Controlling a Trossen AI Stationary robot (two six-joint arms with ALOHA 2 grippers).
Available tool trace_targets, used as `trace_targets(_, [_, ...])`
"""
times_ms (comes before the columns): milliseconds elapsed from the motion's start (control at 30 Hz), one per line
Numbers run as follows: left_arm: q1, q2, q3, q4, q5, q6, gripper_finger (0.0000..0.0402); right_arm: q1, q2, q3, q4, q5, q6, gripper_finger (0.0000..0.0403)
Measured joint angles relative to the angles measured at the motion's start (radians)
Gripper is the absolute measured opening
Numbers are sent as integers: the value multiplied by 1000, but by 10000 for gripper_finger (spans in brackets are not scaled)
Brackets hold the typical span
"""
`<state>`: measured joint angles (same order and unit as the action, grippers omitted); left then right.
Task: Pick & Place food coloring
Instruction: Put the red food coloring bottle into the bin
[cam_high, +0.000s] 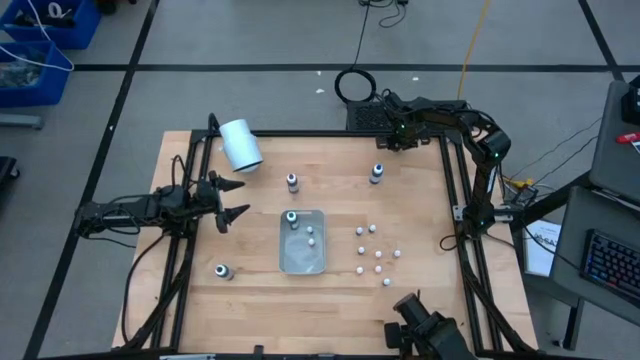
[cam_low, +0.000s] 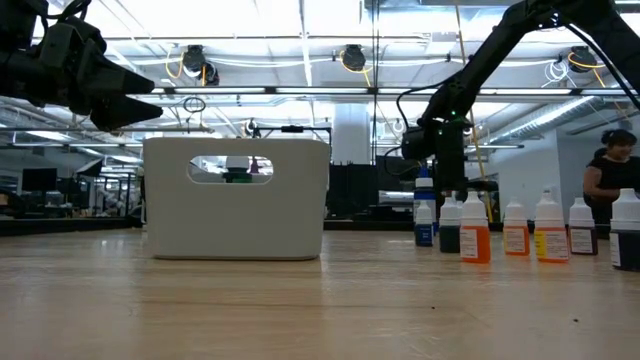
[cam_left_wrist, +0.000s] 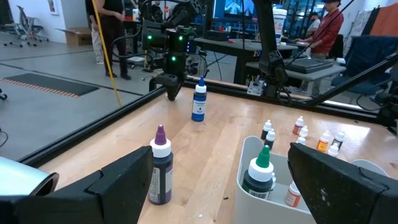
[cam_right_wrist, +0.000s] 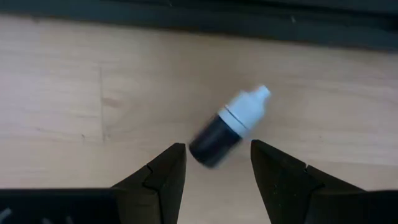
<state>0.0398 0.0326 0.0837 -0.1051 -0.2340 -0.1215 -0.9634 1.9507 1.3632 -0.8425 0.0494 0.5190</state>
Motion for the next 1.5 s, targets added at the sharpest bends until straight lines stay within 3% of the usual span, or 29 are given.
trace_targets(233, [0, 0, 0, 0, 0, 0, 365, -2, 0, 0, -115, 4, -8, 171])
trace_targets(600, [0, 0, 0, 0, 0, 1, 365, -5, -1, 0, 7, 6, -76, 171])
trace_targets(1000, [0, 0, 0, -5, 0, 2, 365, -33, -1, 0, 22, 10, -255, 171])
trace_targets(1233, [0, 0, 0, -5, -1, 2, 365, -32, -1, 0, 27, 138, -405, 171])
trace_targets(1500, [0, 0, 0, -5, -1, 2, 365, -32, -1, 0, 76, 132, -530, 171])
